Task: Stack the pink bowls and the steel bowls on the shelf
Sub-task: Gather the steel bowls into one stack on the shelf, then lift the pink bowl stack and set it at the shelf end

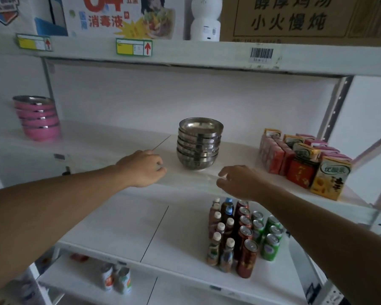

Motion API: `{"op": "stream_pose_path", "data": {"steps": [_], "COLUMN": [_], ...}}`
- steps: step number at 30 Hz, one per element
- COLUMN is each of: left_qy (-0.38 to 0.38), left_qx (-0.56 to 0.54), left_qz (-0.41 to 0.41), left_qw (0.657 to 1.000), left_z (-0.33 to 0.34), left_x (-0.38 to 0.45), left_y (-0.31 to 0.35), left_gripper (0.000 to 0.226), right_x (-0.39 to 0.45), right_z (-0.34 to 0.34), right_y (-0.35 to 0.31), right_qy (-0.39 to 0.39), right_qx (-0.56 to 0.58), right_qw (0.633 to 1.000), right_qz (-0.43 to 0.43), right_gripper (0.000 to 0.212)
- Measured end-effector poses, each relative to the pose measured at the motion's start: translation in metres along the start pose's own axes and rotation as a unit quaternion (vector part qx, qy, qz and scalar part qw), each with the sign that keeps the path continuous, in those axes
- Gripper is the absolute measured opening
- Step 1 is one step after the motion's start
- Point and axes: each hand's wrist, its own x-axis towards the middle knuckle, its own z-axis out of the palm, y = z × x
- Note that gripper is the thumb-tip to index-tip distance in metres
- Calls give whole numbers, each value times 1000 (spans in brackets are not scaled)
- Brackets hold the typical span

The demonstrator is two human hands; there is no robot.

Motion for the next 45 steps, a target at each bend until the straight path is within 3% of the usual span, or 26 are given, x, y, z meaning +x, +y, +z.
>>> {"op": "stream_pose_path", "data": {"steps": [7, 14, 24, 30, 38, 42, 45], "left_qy": [21, 22, 30, 30, 50, 33, 29], "left_qx": [-15, -12, 8, 35, 61, 122, 110], "left_qz": [-38, -122, -197, -239, -302, -301, -317], "left_qw": [999, 992, 980, 970, 950, 945, 942], "left_z": [-8, -29, -53, -56, -75, -63, -52], "left_x": [-27, -73, -119, -108, -65, -49, -36], "left_y": [-54, -150, -253, -277, -307, -320, -336], "left_gripper": [53, 54, 48, 60, 59, 62, 64], "right_x": [10, 52, 111, 169, 257, 290, 312], "right_z": [5, 16, 46, 55, 65, 83, 95], "right_y": [-70, -180, -308, -347, -372, -383, -394], "right_qy": [35, -23, -31, -28, -56, -80, -86], "right_qx": [35, 61, 103, 122, 158, 168, 179], "right_qw": [998, 993, 977, 965, 947, 939, 936], "right_qz": [-40, -99, -184, -229, -274, -291, -290], "right_gripper": [48, 56, 53, 56, 63, 66, 66]}}
